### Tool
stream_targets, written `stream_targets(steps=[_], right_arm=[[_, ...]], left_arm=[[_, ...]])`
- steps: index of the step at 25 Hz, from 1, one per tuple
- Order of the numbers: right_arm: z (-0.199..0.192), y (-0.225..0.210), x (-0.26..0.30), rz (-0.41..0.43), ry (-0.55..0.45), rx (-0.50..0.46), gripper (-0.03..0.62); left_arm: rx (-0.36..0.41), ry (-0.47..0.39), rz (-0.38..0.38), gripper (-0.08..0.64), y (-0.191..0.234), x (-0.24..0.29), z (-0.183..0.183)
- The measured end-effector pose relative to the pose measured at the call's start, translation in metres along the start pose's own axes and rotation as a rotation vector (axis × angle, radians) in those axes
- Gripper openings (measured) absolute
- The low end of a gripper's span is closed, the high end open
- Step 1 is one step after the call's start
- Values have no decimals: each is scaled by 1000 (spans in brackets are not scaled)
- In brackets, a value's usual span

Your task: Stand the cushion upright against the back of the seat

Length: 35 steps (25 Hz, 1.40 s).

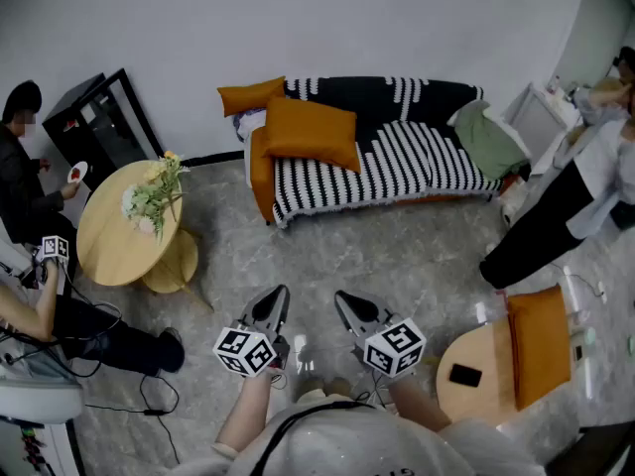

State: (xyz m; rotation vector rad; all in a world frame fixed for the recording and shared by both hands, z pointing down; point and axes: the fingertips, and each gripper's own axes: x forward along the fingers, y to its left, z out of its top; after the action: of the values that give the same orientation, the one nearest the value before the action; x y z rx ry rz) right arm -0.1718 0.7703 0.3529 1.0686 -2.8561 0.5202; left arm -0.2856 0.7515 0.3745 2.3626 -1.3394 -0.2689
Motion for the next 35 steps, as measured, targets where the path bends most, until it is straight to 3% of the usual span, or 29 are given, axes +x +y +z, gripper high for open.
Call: stream_targets(steps=[18,25,35], right_arm=[[2,-62,-7,-6,-10,21,17],[12,-105,23,-20,-12,36,18],[49,-188,119,-54,6,43,18]], left_arm=[[-16,0,27,25,-8,50,-26],[-13,12,35,25,24,97,-20],[20,-3,3,25,105,211,30]])
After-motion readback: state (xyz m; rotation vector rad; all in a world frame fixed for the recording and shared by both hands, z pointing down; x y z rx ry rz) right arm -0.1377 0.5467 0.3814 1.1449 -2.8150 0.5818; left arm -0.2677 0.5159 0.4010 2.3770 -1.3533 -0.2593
